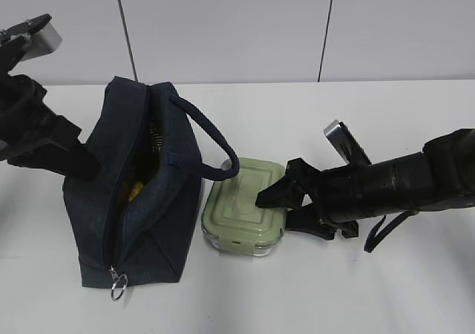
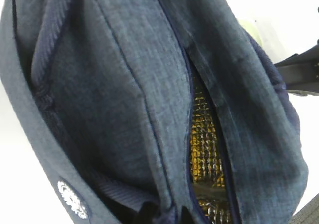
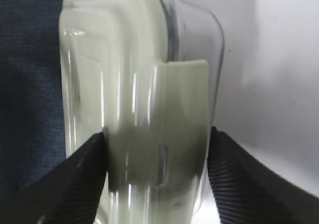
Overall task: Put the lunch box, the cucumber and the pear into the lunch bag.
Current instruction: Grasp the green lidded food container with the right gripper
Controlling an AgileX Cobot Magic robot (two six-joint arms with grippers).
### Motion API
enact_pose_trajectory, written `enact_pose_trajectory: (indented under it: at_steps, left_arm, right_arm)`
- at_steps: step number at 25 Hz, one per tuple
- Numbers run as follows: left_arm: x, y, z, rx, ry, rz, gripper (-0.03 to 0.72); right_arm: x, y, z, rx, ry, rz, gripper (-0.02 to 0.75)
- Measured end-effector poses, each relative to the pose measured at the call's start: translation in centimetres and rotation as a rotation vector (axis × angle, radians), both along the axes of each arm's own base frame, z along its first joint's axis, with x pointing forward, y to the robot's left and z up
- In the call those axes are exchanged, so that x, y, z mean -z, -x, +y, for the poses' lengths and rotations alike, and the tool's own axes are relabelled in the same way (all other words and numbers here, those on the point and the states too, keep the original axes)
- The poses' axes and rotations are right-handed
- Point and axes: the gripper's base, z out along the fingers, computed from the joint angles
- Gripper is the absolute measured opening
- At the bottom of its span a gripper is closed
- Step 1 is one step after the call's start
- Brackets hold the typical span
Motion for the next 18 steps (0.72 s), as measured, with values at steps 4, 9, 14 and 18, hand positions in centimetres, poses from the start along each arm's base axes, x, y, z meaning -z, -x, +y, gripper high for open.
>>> enact_pose_trajectory:
  at_steps: [4,9,14,18]
  left_arm:
    - [0.0,-0.01,0.01,0.0,-0.001,-0.001,0.021]
    - [0.0,-0.02,0.01,0.0,-0.002,-0.002,0.021]
    - [0.01,-0.02,0.02,0.0,-0.002,-0.002,0.021]
    - [0.01,-0.02,0.02,0.0,-0.002,-0.002,0.021]
  right_arm:
    - [-0.08,-0.11,0.02,-0.001,0.0,-0.007,0.44]
    - [-0.16,-0.16,0.05,-0.002,-0.004,-0.013,0.347]
    - [-0.21,-0.14,0.1,-0.012,-0.008,-0.021,0.334]
    - [-0.22,-0.04,0.18,-0.028,-0.014,-0.024,0.333]
